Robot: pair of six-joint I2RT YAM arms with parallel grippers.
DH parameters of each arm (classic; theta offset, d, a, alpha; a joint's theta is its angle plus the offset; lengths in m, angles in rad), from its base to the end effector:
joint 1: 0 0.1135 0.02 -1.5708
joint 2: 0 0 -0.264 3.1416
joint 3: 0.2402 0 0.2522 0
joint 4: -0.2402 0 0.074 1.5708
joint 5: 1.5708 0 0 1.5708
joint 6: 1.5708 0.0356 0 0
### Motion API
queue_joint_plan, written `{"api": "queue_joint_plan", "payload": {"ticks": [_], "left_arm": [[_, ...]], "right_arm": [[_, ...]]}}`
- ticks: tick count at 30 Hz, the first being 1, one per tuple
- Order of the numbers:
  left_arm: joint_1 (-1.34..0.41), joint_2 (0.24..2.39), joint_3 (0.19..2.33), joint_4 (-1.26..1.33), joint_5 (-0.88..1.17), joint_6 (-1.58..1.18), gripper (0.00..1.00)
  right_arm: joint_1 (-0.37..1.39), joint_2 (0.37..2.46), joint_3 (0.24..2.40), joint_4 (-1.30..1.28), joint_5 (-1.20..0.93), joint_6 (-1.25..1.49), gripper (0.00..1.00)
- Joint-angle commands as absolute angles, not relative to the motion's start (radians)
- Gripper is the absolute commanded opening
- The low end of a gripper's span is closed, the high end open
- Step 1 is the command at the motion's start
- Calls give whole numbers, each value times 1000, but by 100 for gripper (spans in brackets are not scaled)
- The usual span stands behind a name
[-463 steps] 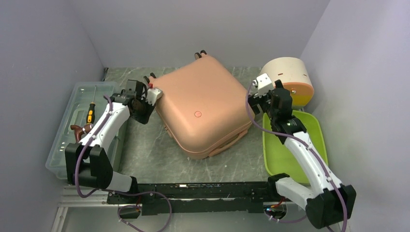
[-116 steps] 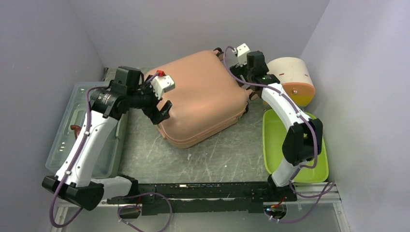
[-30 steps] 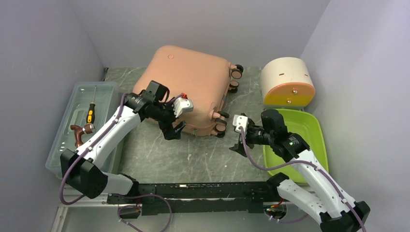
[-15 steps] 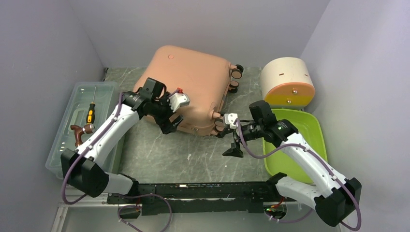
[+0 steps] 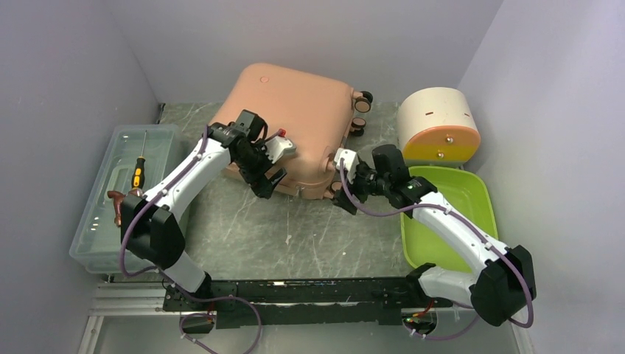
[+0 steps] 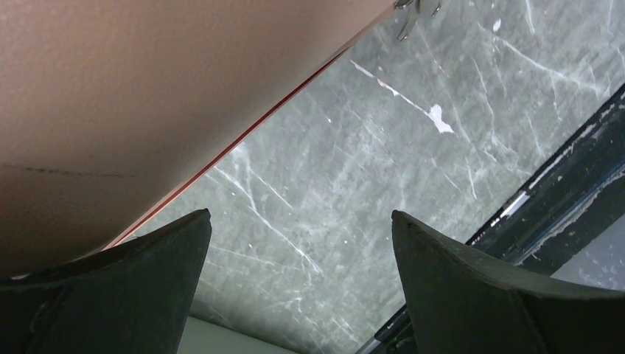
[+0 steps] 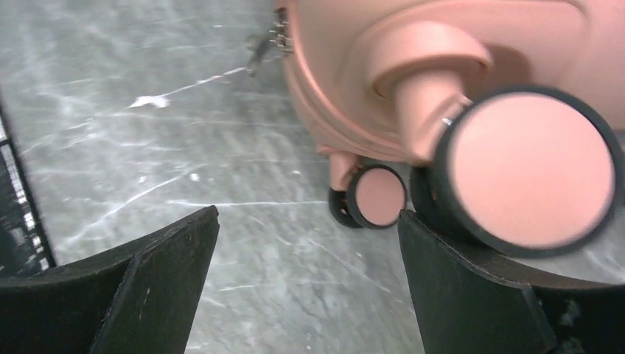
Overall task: Open, take out, and arrange the luggage
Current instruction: Adjust the luggage at the center of the board.
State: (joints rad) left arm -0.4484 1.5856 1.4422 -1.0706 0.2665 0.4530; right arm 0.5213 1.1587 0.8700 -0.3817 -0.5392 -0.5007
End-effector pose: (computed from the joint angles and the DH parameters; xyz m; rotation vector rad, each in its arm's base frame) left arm 0.2778 -0.1440 0.3003 1.2632 2.4571 -0.3691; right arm 0.2060 0.1394 0.2782 -1.3190 1.7578 0.6127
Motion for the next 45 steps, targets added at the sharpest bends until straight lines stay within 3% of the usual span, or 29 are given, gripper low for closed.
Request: {"api": "queue_joint_plan", "payload": {"ticks": [1, 11, 19, 28, 37, 45], "left_arm": [[-442, 1682, 1490, -865, 331, 475, 99], [-439, 1562, 1448, -872, 365, 485, 99], [-380, 1399, 1379, -830, 333, 484, 99], [-180, 1390, 1413, -679, 234, 382, 99], [-12, 1627, 1674, -679, 394, 223, 99], [20, 1782, 1781, -644, 385, 184, 99]], "right_arm": [[472, 1137, 882, -158, -383, -473, 96], [368, 1262, 956, -59, -171, -367, 96], [394, 1082, 847, -201, -567, -395, 88], [578, 1062, 714, -392, -673, -606, 88], [665, 1252, 885, -214, -360, -455, 85], [657, 1238, 879, -77, -165, -414, 88]]}}
